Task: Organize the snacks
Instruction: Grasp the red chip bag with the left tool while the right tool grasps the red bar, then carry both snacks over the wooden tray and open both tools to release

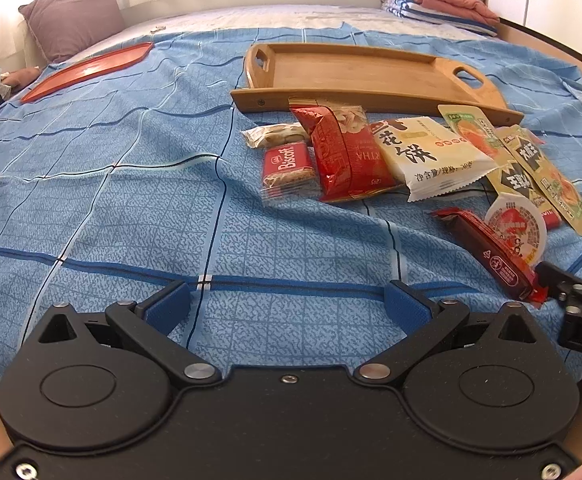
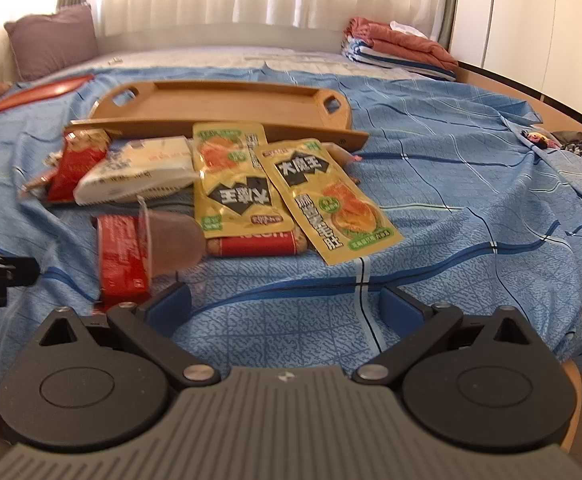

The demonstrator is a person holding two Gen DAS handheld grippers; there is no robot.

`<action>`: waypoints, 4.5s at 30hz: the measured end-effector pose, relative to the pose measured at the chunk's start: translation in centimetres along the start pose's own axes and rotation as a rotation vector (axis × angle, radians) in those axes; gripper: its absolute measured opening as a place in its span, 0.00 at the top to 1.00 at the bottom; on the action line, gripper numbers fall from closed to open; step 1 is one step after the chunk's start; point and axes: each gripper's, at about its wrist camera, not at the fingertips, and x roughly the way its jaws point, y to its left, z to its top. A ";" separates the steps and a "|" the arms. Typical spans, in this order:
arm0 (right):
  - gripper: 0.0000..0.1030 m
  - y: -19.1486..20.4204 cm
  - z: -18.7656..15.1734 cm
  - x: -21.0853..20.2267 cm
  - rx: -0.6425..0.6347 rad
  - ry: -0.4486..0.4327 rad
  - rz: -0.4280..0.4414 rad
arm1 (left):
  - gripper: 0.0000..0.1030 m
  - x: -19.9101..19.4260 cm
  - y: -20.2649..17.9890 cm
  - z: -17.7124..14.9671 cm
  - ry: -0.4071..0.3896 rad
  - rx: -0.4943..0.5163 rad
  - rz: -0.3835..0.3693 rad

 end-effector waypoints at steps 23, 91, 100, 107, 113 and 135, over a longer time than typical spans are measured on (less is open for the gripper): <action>0.66 5.7 1.0 -0.3 -0.132 -0.028 0.262 | 0.62 0.2 0.3 6.0 -0.094 -0.052 -0.157; 0.71 -3.2 22.7 19.1 0.155 0.197 0.217 | 0.65 16.4 -0.4 27.2 0.098 -0.118 -0.155; 0.71 -2.2 21.7 21.4 0.124 0.235 0.185 | 0.65 17.9 -1.3 26.5 0.112 -0.079 -0.127; 0.70 -1.9 20.8 21.8 0.094 0.245 0.163 | 0.65 18.5 -2.0 26.0 0.117 -0.053 -0.114; 0.70 -2.0 20.2 22.2 0.106 0.252 0.162 | 0.65 19.0 -2.2 25.7 0.124 -0.053 -0.114; 0.44 -2.2 19.8 21.8 0.102 0.239 0.177 | 0.27 17.9 -2.0 25.3 0.092 -0.058 -0.098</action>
